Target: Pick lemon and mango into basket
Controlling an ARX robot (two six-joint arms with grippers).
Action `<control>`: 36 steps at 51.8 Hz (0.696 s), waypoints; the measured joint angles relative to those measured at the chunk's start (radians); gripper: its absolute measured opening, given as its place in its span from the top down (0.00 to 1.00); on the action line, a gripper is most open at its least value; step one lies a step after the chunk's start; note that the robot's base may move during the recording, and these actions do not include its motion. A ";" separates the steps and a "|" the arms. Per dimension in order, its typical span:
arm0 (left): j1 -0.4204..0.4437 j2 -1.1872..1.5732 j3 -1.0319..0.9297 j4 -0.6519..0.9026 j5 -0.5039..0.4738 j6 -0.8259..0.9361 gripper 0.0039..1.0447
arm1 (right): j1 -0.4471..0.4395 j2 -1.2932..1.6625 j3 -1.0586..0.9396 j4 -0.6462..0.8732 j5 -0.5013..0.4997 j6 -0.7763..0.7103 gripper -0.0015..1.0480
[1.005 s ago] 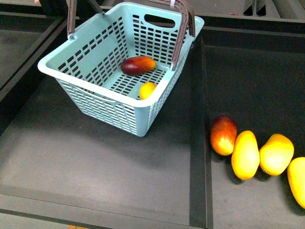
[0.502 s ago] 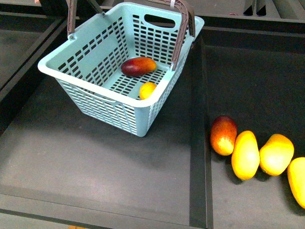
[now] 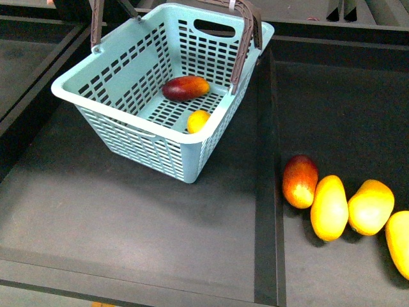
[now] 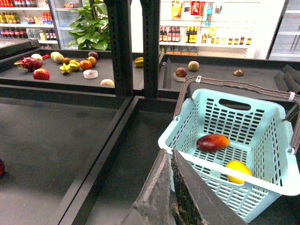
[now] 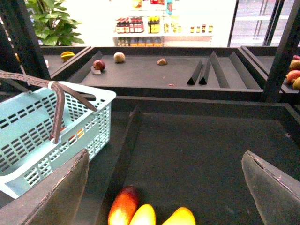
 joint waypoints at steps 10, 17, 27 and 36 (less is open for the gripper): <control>0.000 0.000 0.000 0.000 0.000 0.000 0.97 | 0.000 0.000 0.000 0.000 0.000 0.000 0.08; 0.000 0.000 0.000 0.000 0.000 0.000 0.97 | 0.000 0.000 0.000 0.000 0.000 0.000 0.08; 0.000 0.000 0.000 0.000 0.000 0.000 0.61 | 0.000 0.000 0.000 0.000 0.000 0.000 0.08; 0.000 0.000 0.000 0.000 0.000 0.000 0.31 | 0.000 0.000 0.000 0.000 0.000 0.000 0.08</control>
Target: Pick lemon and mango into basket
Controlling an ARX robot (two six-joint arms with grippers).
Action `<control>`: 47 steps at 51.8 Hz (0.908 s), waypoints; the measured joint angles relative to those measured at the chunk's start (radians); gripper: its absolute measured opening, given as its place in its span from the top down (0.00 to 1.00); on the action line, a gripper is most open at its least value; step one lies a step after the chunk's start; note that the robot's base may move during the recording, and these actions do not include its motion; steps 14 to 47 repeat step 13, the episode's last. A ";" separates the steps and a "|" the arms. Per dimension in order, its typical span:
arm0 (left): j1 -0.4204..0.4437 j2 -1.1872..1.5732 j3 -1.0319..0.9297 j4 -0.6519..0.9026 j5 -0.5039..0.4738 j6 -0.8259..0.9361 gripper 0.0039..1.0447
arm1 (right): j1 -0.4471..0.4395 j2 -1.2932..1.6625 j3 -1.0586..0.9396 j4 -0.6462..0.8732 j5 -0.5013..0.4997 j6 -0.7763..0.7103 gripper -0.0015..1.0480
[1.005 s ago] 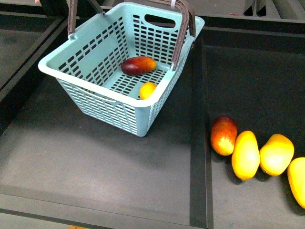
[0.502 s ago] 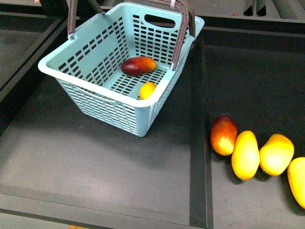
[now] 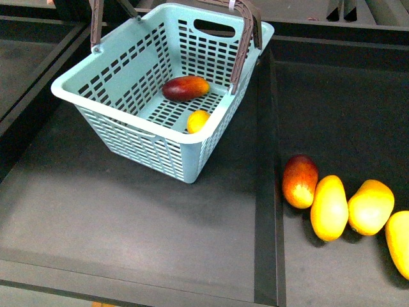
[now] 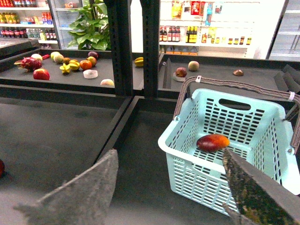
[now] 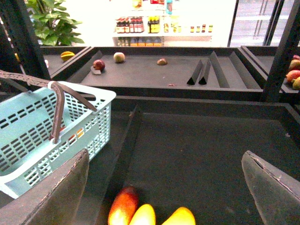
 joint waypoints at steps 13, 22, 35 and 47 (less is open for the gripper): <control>0.000 0.000 0.000 0.000 0.000 0.002 0.06 | 0.000 0.000 0.000 0.000 0.000 0.000 0.08; 0.000 0.000 0.000 0.000 0.000 0.002 0.06 | 0.000 0.000 0.000 0.000 0.000 0.000 0.08; 0.000 0.000 0.000 0.000 0.000 0.002 0.06 | 0.000 0.000 0.000 0.000 0.000 0.000 0.08; 0.000 0.000 0.000 0.000 0.000 0.002 0.06 | 0.000 0.000 0.000 0.000 0.000 0.000 0.08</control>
